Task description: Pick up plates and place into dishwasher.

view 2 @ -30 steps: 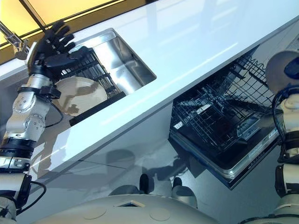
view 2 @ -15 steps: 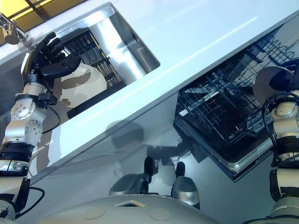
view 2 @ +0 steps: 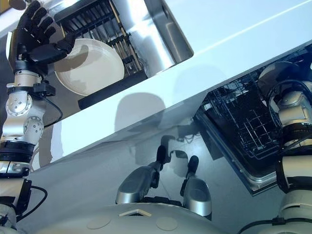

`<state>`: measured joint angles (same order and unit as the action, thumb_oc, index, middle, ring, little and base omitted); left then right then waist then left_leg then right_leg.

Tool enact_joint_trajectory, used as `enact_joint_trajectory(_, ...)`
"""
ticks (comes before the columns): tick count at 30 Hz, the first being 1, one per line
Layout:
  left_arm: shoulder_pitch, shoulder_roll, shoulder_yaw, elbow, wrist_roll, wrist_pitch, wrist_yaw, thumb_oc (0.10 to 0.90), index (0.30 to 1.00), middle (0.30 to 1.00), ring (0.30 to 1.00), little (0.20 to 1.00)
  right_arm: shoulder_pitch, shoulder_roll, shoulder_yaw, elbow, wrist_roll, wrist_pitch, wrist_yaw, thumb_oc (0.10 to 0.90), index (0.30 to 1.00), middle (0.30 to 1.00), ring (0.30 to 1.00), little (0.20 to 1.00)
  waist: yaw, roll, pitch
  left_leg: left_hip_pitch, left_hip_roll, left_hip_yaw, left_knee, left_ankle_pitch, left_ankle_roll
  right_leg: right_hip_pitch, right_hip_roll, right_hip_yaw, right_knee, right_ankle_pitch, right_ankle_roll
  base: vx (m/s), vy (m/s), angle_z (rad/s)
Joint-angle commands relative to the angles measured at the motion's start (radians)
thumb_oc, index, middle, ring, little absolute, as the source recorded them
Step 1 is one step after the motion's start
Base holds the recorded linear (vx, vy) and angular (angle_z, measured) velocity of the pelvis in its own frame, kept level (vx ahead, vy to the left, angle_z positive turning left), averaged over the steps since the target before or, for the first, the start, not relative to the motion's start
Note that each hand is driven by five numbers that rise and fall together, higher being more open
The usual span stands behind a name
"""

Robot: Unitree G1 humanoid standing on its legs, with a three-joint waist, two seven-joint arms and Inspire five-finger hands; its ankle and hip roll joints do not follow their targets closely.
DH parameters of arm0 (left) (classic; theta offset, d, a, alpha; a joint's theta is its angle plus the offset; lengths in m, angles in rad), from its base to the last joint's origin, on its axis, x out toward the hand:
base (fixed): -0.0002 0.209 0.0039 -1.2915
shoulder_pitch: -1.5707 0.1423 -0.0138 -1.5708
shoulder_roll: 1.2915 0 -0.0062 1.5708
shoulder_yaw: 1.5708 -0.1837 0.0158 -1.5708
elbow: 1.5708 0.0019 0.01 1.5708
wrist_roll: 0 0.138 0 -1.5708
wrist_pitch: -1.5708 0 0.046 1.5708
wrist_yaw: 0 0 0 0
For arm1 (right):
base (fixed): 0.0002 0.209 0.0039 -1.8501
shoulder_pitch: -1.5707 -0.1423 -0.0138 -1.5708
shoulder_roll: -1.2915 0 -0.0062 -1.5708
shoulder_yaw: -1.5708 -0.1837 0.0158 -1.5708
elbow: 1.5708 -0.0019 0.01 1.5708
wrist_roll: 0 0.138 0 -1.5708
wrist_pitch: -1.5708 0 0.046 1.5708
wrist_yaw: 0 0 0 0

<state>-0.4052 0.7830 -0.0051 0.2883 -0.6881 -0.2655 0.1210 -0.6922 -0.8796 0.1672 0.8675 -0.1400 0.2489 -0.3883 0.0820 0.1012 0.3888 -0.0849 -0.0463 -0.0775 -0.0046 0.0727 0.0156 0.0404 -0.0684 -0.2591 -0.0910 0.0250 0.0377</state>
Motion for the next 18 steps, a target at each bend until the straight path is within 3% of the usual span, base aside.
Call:
enact_joint_trajectory(1,-0.072,0.069,0.044,-0.110,-0.015,-0.133,0.018,0.800,0.900,0.900,0.900,0.900,-0.076,-0.093,0.047,-0.042,0.000,-0.025,-0.084,0.800,0.900,0.900,0.900,0.900,0.001,0.030,-0.109,-0.035,0.015,0.030,0.109,-0.086,-0.072,-0.153,0.034,0.020,0.312,-0.205,-0.055,-0.02,-0.014,0.05)
enact_joint_trajectory(8,-0.046,0.052,0.057,-0.141,-0.009,-0.124,0.005,0.800,0.900,0.900,0.900,0.900,-0.029,-0.051,0.028,-0.074,0.053,-0.110,-0.082,0.800,0.900,0.900,0.900,0.900,-0.001,0.027,-0.133,-0.001,0.012,0.033,0.096,-0.093,-0.070,-0.124,0.032,0.022,0.301,-0.205,-0.052,0.01,0.001,0.01)
enact_joint_trajectory(18,0.006,0.012,0.089,-0.161,0.009,-0.119,-0.029,0.800,0.900,0.900,0.900,0.900,0.108,0.059,-0.060,-0.299,0.119,-0.279,-0.082,0.800,0.900,0.900,0.900,0.900,-0.017,0.008,-0.157,0.044,0.015,0.046,0.091,-0.110,-0.066,-0.076,0.039,0.033,0.281,-0.206,-0.049,0.01,0.002,0.00)
